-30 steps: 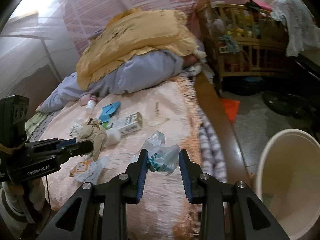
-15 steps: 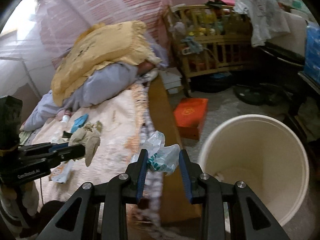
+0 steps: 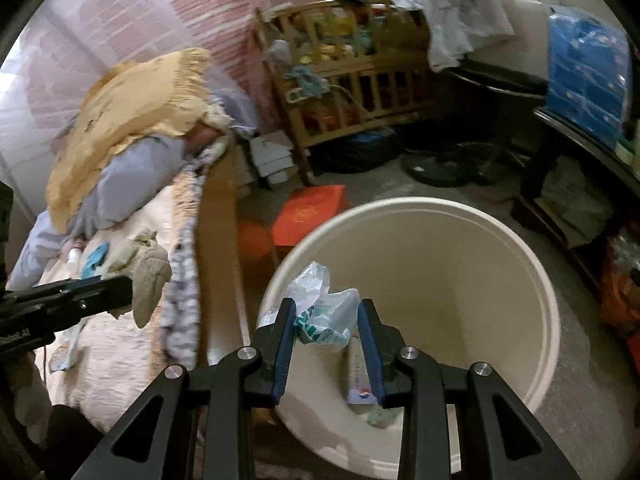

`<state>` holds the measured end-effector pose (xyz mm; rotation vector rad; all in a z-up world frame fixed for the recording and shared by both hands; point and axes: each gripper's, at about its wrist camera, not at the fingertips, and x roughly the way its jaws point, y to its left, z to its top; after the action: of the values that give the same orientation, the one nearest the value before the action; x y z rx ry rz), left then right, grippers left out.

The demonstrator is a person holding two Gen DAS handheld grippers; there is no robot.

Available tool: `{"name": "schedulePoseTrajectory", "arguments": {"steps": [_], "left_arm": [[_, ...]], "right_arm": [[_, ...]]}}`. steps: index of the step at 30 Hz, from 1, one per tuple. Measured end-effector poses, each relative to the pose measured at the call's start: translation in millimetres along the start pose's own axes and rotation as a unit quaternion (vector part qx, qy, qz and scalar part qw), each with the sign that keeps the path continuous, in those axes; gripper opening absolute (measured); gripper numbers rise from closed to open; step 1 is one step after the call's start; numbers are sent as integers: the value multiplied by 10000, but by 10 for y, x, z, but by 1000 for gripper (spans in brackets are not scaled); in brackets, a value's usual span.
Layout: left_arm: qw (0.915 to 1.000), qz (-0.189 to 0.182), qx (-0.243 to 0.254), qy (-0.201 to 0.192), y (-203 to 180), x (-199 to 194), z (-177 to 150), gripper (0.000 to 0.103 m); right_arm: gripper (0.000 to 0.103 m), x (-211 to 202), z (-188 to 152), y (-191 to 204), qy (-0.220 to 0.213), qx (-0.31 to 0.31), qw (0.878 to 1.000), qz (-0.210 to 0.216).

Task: Collect trash
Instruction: 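Carry the tissue and plastic wrapper over the white bucket with both tools, then open both tools to drop the tissue and wrapper into the bucket, then move both tools back over the trash on the bed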

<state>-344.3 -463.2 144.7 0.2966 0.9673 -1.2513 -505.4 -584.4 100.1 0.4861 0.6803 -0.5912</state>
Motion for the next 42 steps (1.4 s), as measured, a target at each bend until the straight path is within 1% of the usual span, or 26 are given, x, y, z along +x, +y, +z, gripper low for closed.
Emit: {"name": "schedulePoseTrajectory", "arguments": {"steps": [6, 12, 21, 22, 25, 26, 28, 29, 30, 31, 32, 34, 39, 42], "left_arm": [[9999, -121, -39, 80, -132, 251, 72, 16], [9997, -86, 11, 210, -208, 469, 54, 16], [9996, -84, 57, 261, -267, 637, 68, 16], [9996, -103, 64, 257, -275, 651, 74, 16], [9995, -188, 50, 238, -287, 675, 73, 16], [9994, -260, 26, 232, -284, 683, 71, 16], [9990, -405, -26, 212, -272, 695, 65, 19], [9988, -438, -35, 210, -274, 699, 71, 26], [9987, -461, -53, 215, -273, 705, 62, 37], [9986, -471, -74, 221, -273, 710, 60, 43], [9984, -491, -135, 229, -256, 712, 57, 48], [9983, -487, -195, 248, -228, 707, 52, 48], [9989, -309, -243, 247, -167, 618, 21, 48], [9996, -87, -222, 182, -142, 518, -14, 48]], "right_arm": [[30, 42, -31, -232, 13, 266, 9995, -162], [30, 73, -58, -286, 45, 271, 9994, -221], [30, 117, -78, -378, 94, 427, 9987, -280], [31, 120, -78, -393, 101, 436, 9985, -302], [38, 138, -88, -422, 115, 544, 9978, -355], [38, 142, -91, -447, 126, 621, 9973, -363], [42, 143, -100, -487, 127, 729, 9966, -371], [44, 142, -103, -500, 122, 763, 9963, -379], [44, 144, -103, -503, 125, 768, 9962, -396], [47, 148, -107, -504, 132, 760, 9961, -418], [51, 154, -107, -502, 147, 750, 9961, -438], [55, 164, -111, -496, 162, 747, 9962, -423], [55, 158, -118, -478, 148, 698, 9968, -368], [56, 162, -116, -434, 131, 644, 9973, -318]]}}
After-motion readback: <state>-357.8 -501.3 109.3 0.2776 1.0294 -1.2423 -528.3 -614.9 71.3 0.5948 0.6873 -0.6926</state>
